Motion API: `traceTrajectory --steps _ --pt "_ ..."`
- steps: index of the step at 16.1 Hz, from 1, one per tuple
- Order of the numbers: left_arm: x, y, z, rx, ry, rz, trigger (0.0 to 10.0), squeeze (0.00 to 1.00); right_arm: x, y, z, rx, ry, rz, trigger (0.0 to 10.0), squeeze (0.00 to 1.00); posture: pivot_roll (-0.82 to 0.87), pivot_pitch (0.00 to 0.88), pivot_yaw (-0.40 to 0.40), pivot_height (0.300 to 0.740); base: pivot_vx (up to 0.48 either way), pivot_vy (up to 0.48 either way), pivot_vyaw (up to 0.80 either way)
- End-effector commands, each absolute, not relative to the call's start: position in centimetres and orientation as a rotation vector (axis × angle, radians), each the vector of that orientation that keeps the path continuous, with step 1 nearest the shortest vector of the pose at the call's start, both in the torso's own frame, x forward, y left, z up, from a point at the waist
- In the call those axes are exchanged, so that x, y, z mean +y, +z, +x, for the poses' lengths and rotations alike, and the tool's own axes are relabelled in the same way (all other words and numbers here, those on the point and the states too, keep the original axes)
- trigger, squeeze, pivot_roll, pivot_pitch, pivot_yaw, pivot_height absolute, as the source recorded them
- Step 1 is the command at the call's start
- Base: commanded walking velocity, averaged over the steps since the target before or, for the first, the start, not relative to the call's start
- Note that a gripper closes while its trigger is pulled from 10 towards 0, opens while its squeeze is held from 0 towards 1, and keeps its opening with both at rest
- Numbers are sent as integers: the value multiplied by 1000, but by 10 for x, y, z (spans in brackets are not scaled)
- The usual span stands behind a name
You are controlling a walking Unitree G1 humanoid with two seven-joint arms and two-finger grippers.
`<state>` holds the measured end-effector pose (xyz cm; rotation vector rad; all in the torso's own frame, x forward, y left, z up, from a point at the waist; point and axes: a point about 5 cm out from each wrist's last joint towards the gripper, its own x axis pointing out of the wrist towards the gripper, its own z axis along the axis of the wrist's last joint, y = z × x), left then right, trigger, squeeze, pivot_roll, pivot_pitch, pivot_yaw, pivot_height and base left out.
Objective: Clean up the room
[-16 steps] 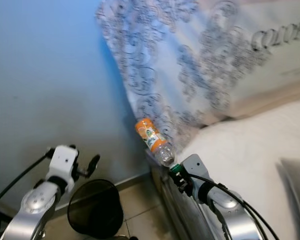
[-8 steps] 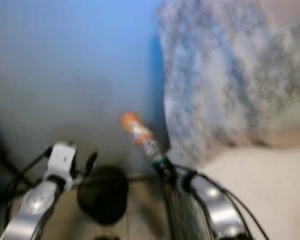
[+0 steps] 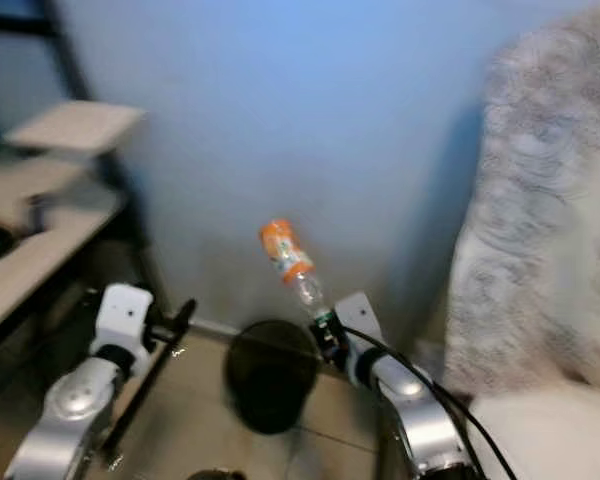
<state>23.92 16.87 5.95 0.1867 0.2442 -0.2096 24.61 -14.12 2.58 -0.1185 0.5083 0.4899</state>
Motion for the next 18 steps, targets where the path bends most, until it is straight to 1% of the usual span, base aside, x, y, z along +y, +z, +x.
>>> traceTrajectory --steps 1,5,11,14,15,18 --pt "168 62 239 238 -227 185 10000 0 -143 26 251 503 470 -134 10000 0 58 0 -20 740 259 0 0" --pt "171 62 241 250 -235 210 10000 0 -142 27 264 495 414 -144 10000 0 66 0 -29 740 356 0 0" --pt "172 64 248 253 -289 239 10000 0 -143 27 260 487 385 -132 10000 0 61 0 -27 740 418 0 0" --pt "171 63 247 258 -320 251 10000 0 -149 22 257 507 402 -173 10000 0 55 0 -18 740 404 0 0" --pt "170 61 246 268 -334 259 10000 0 -153 20 257 521 416 -214 10000 0 58 0 -19 740 352 0 0" --pt "169 57 241 301 -402 297 10000 0 -155 16 261 549 473 -304 10000 0 72 0 -27 740 82 0 0"
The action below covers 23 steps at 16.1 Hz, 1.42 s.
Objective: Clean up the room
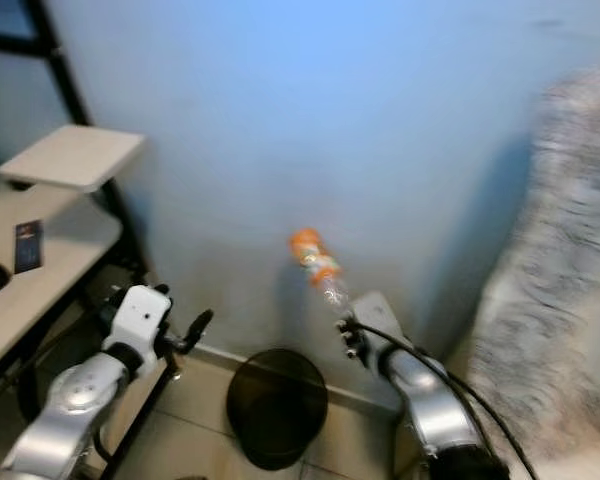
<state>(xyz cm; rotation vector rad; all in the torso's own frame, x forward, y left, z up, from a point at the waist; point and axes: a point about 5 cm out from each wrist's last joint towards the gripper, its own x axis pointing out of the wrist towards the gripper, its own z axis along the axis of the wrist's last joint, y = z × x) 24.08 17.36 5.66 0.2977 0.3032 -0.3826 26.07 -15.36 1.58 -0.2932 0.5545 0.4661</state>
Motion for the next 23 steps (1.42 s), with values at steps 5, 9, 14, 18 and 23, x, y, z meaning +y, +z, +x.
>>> traceTrajectory --steps 5,9,14,18,23 --pt "170 50 230 409 -709 473 10000 0 -144 -3 269 667 652 -524 10000 0 70 0 -32 740 0 0 0" --pt "173 51 230 463 -850 582 10000 0 -136 -22 272 812 623 -620 10000 0 83 0 -34 740 0 0 0" --pt "171 61 226 490 -951 637 10000 0 -138 -36 262 950 668 -761 10000 0 89 0 -37 740 0 0 0" --pt "169 60 224 508 -981 625 10000 0 -134 -35 265 937 665 -736 10000 0 85 0 -45 740 0 0 0" --pt "172 52 217 526 -992 634 10000 0 -133 -38 262 948 675 -725 10000 0 87 0 -43 740 0 0 0"
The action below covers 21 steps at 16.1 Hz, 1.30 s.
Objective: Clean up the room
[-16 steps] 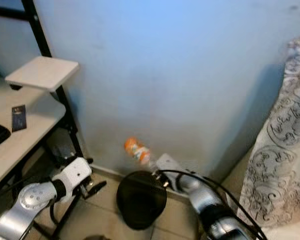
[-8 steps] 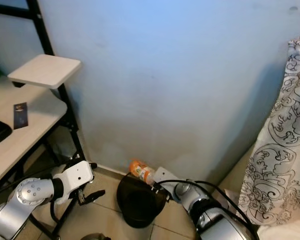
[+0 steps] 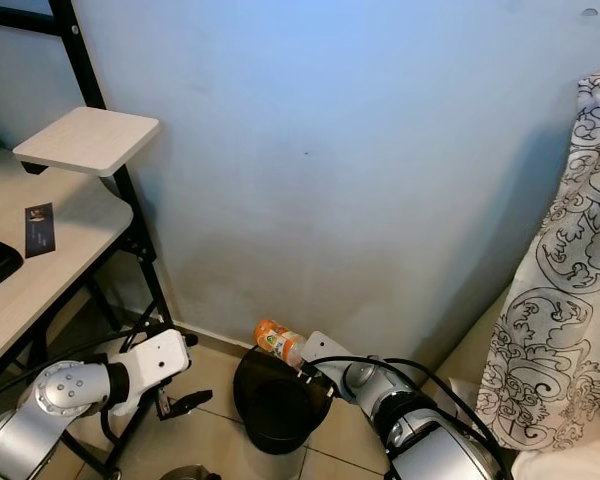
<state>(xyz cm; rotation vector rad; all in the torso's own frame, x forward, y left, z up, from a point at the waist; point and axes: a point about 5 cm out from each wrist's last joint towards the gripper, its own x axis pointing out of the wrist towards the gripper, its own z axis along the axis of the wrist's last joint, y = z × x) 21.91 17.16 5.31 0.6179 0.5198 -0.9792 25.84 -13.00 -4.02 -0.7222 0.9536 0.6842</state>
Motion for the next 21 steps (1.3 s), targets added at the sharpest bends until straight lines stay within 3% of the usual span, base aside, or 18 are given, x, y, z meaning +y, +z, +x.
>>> traceTrajectory --steps 1,2,9,12,15,17,21 --pt "175 51 218 529 -992 640 10000 0 -131 -37 262 944 668 -709 10000 851 88 0 -42 740 0 0 0" --pt "176 51 218 530 -989 642 10000 0 -129 -37 262 940 663 -686 10000 1000 89 0 -40 740 0 0 0" --pt "176 47 220 525 -975 630 10000 0 -111 -37 259 900 712 -493 10000 1000 102 0 -38 740 0 0 0" --pt "173 53 224 449 -840 504 10000 0 -121 -22 276 780 609 -328 10000 1000 100 0 -41 740 0 0 0" --pt "172 60 237 361 -565 345 10000 0 -160 8 287 518 393 -146 10000 1000 51 0 3 740 0 0 0" --pt "162 64 235 317 -444 268 10000 0 -175 30 275 381 210 -32 10000 1000 26 0 19 740 0 0 -594" --pt "157 71 240 286 -353 197 10000 0 -174 57 256 261 85 77 10000 1000 -5 0 19 740 0 0 -722"
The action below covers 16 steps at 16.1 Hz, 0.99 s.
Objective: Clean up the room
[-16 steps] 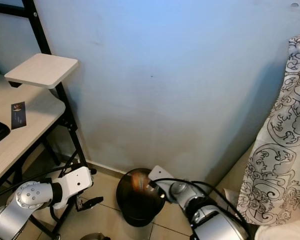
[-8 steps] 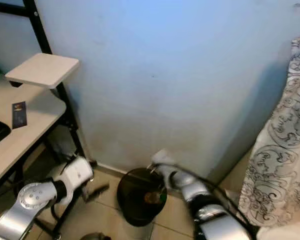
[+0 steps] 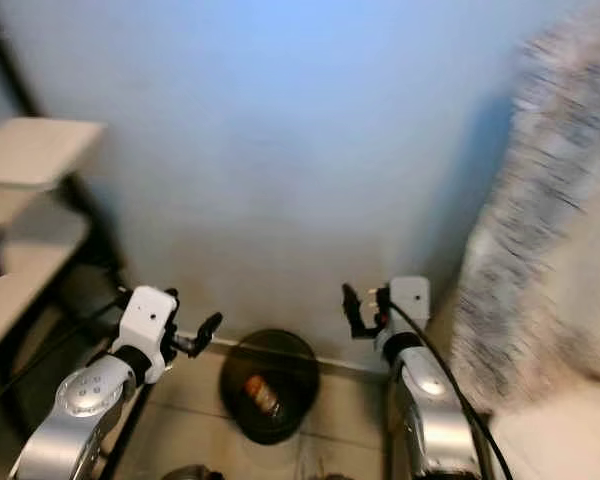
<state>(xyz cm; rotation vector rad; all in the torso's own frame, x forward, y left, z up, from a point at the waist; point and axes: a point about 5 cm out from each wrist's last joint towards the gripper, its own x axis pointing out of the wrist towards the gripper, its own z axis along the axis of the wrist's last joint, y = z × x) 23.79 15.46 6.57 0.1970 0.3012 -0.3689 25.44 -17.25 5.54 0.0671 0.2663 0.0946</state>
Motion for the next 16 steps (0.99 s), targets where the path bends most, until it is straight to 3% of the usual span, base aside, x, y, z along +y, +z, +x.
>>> traceTrajectory --steps 1,11,14,16 --pt "157 73 241 268 -349 210 10000 0 -174 60 250 268 61 87 10000 1000 -8 0 18 740 0 0 -738" --pt "148 81 243 230 -311 206 10000 0 -173 83 240 237 38 25 10000 1000 -41 0 15 740 0 0 -748" --pt "147 83 244 210 -295 222 10000 0 -181 89 242 215 4 -8 10000 1000 -61 0 24 740 0 0 -750" --pt "149 88 246 185 -254 235 10000 0 -191 95 247 196 -53 8 10000 1000 -12 0 -10 740 0 0 -750"
